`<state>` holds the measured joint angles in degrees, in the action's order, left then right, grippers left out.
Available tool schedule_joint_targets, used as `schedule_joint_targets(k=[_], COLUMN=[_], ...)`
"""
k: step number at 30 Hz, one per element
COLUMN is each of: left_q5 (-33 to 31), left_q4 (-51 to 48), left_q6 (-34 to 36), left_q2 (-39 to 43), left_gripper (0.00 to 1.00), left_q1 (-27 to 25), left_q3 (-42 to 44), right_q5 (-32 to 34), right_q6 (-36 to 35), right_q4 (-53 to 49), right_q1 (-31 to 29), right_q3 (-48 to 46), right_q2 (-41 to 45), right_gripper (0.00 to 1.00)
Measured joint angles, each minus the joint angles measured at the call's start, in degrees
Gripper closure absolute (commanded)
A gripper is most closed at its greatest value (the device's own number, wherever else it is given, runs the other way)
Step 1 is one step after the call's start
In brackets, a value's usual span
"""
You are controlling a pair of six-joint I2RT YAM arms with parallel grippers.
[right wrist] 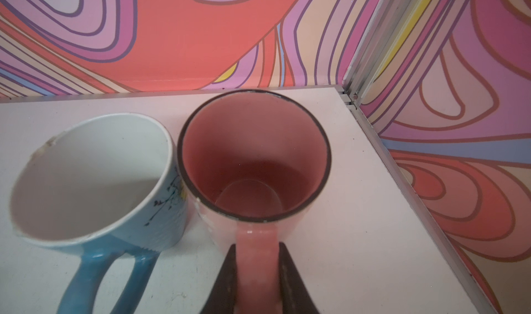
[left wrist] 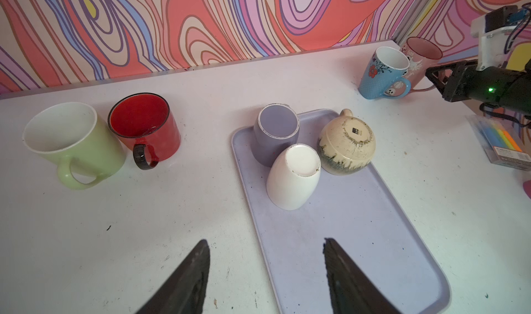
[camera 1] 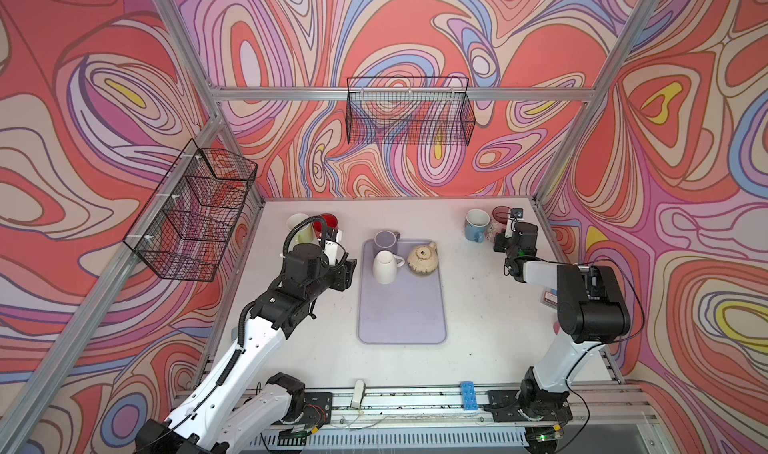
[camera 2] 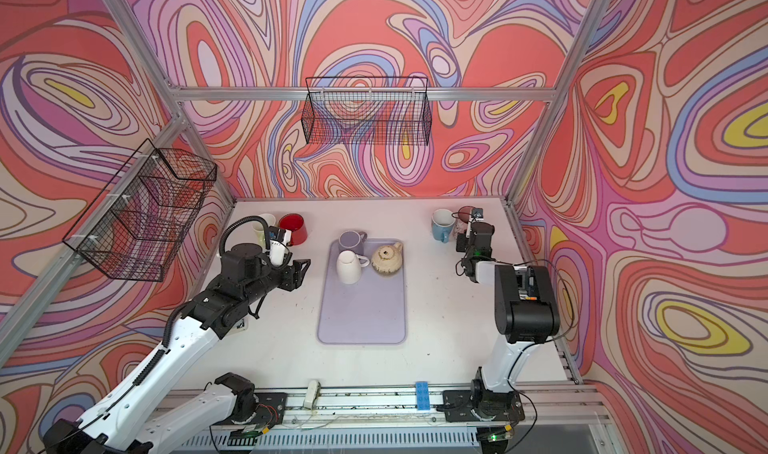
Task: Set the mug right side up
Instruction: 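Lower the pink mug beside the blue mug and open the right gripper, then withdraw the right gripper and swing it over the tray toward the white mug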
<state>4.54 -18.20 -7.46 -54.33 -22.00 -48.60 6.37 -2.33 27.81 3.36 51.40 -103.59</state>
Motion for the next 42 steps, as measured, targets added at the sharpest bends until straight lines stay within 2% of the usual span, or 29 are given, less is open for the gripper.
schedule_joint_targets(k=[12, 20, 30, 33, 38, 42], left_q5=[0.22, 0.39, 0.46, 0.52, 1.07, 1.92], left_q4=[-0.02, -0.02, -0.02, -0.04, -0.02, -0.02], left_q6=[0.00, 0.02, 0.22, 0.20, 0.17, -0.07], left_q2=[0.02, 0.13, 1.03, 1.86, 3.23, 3.69], left_gripper=[0.35, 0.35, 0.35, 0.35, 0.35, 0.35], left_q1=[0.00, 0.00, 0.00, 0.00, 0.00, 0.04], left_q3=[0.00, 0.00, 0.00, 0.00, 0.00, 0.00], right_q5=[-1.07, -1.55, -1.51, -1.62, -3.06, -5.84], right_q6=[0.02, 0.07, -0.39, -0.37, 0.13, 0.68], right_q4=[0.02, -0.24, -3.48, -7.39, -20.20, -27.76], right_q1=[0.00, 0.00, 0.00, 0.00, 0.00, 0.00], right_q3=[0.00, 0.00, 0.26, 1.27, 10.21, 13.81], right_q2=[0.11, 0.26, 5.35, 6.10, 6.97, 12.17], right_gripper=[0.69, 0.65, 0.66, 0.66, 0.66, 0.66])
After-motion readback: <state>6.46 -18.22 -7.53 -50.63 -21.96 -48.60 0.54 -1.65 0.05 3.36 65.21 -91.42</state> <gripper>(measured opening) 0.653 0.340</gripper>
